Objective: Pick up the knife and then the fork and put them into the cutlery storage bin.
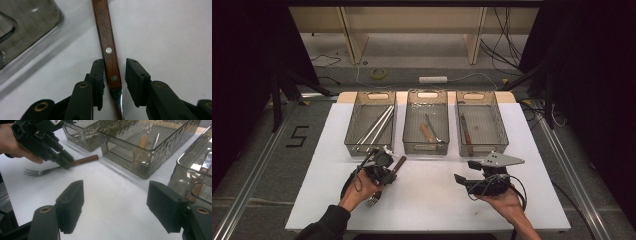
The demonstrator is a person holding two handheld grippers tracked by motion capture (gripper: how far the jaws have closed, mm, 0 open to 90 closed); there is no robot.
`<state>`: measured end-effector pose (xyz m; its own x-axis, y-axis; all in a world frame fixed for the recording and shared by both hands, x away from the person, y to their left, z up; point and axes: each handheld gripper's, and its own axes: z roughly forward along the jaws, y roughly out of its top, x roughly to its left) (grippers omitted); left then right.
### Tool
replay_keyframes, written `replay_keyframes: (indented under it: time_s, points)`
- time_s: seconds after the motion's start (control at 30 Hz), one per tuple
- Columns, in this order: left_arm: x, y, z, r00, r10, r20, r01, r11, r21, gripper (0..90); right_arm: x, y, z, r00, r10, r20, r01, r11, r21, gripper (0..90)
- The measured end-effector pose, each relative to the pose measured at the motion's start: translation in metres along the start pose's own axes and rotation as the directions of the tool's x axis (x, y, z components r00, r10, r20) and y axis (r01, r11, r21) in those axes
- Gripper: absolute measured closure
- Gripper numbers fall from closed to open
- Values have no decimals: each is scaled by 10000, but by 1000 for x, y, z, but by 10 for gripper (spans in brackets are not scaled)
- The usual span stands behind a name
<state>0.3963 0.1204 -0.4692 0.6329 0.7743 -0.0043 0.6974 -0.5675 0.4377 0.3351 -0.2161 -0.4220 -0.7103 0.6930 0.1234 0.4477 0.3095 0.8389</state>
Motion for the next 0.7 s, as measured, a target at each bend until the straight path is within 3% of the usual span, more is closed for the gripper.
replay_keyframes:
  time_s: [0.43,0.7]
  points:
    - [-3,-1,0,9998,209,53,-209,9998,-50,758,1,0,0,10000,-50,-2,50,10000,-37,314]
    - [-4,-2,-2,9981,608,-21,-608,9979,-201,765,1,1,0,10000,-85,-23,85,9999,-59,316]
